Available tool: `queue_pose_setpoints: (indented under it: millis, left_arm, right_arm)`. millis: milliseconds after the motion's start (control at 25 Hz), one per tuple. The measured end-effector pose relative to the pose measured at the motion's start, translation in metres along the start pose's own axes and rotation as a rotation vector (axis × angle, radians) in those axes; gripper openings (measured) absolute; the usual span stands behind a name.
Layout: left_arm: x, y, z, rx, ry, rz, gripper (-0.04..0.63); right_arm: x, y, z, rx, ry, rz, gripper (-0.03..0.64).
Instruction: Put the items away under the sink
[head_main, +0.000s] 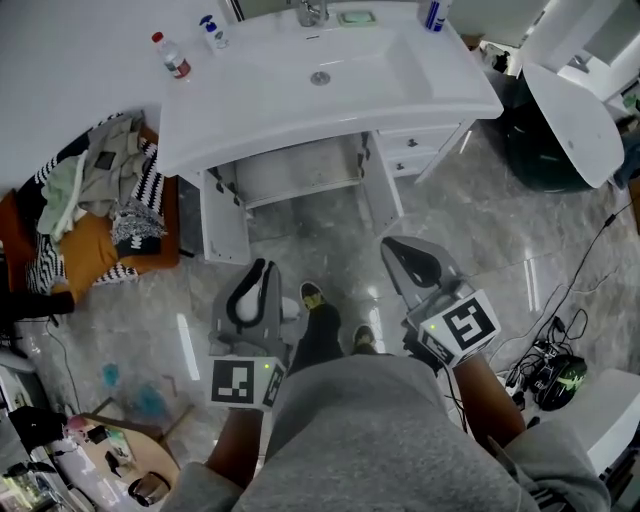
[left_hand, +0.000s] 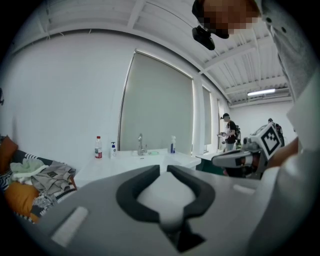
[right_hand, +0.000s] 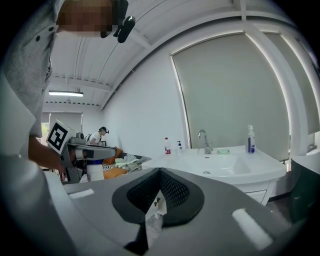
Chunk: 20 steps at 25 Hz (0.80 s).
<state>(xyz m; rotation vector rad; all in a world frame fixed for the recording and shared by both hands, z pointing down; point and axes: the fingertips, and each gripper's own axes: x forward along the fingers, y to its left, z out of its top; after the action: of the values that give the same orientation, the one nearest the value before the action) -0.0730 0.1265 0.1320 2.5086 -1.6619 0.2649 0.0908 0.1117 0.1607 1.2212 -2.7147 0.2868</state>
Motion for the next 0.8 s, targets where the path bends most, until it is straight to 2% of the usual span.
queue_pose_setpoints:
  millis: [360, 800]
  left_arm:
    - [0.032, 0.054, 0.011, -0.028, -0.006, -0.021, 0.052]
    - [0.054, 0.098, 0.014, -0.053, -0.026, -0.050, 0.052]
  right_arm:
    - [0.067, 0.003, 0.023, -0.023, 0.020, 0.008, -0.006]
    - [0.112, 0.008, 0.036, -0.042, 0.036, -0.021, -0.006]
